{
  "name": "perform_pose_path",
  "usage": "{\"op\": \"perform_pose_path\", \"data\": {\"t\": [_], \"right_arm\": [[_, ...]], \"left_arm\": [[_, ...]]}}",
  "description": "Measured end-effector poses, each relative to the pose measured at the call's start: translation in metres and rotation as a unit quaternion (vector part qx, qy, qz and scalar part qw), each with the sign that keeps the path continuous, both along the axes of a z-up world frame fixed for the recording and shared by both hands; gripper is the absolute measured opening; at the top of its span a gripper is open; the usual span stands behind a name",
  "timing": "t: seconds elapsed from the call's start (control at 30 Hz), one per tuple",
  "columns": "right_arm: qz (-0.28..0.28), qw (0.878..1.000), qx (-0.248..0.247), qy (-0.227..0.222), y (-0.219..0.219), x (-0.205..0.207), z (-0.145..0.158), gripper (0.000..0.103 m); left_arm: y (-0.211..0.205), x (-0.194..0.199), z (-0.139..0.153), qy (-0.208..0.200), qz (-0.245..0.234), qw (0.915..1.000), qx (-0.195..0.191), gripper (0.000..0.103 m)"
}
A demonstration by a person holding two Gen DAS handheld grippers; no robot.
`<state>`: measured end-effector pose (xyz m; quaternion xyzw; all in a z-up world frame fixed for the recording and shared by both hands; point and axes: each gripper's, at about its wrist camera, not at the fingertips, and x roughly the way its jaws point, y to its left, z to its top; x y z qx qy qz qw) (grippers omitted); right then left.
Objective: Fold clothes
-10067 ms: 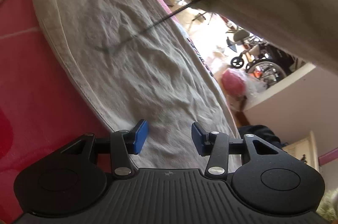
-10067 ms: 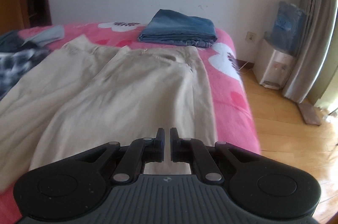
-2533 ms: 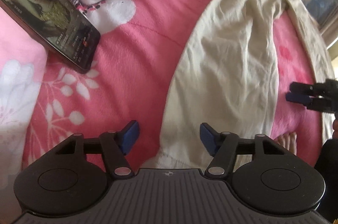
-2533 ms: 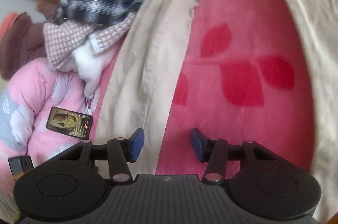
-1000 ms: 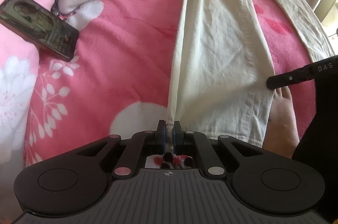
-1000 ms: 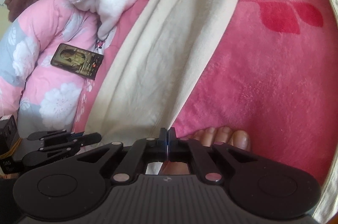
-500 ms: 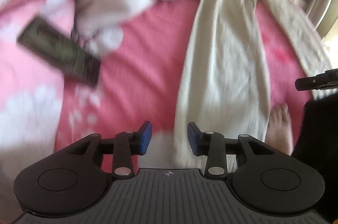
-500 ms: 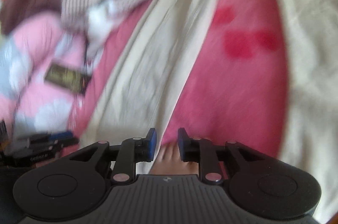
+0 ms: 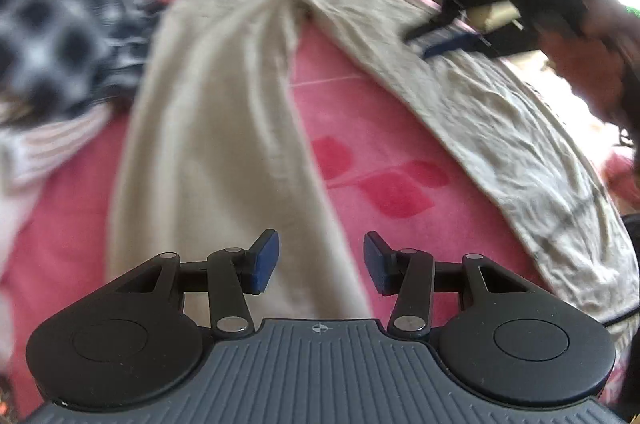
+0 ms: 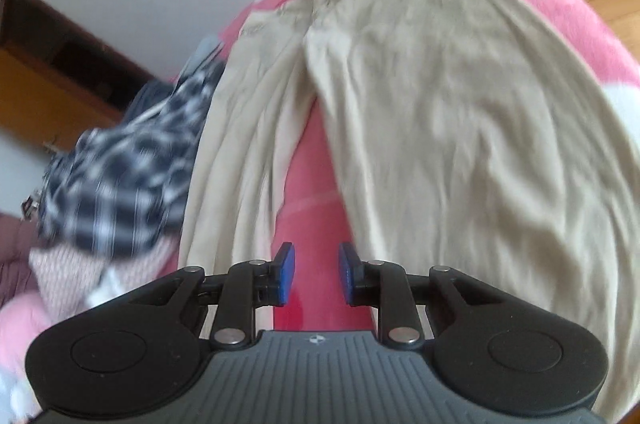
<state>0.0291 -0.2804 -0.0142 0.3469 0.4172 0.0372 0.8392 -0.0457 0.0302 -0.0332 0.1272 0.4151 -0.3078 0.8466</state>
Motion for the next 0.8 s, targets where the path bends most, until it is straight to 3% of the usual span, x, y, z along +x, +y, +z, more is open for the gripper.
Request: {"op": "perform_pose_path", "data": {"t": [0.1,0.27,0.4,0.6,0.8], "right_arm": [[0.008,1.000,-0.027,-0.009,0.004,0.023,0.010,0.025],[0.058,0.994,-0.085,-0.025,0.025,0.065,0.019,0.025],[0.103,0.986,-0.120,-0.044,0.054,0.102,0.020,0.025],[0.157,0.973,-0.150,-0.075,0.101,0.167,0.021,0.025],[0.147,0.973,-0.157,-0.086,0.122,0.247,0.026,0.026]], "left_arm": [[0.005,0.013,-0.004,0.006,0.007,0.9999,-0.014,0.047],[0.038,0.046,-0.004,0.025,0.083,0.9947,-0.056,0.047],[0.063,0.074,-0.002,0.017,0.160,0.9835,-0.082,0.047],[0.091,0.114,-0.010,0.026,0.262,0.9566,-0.125,0.047],[0.099,0.134,-0.029,0.046,0.275,0.9520,-0.126,0.047]]}}
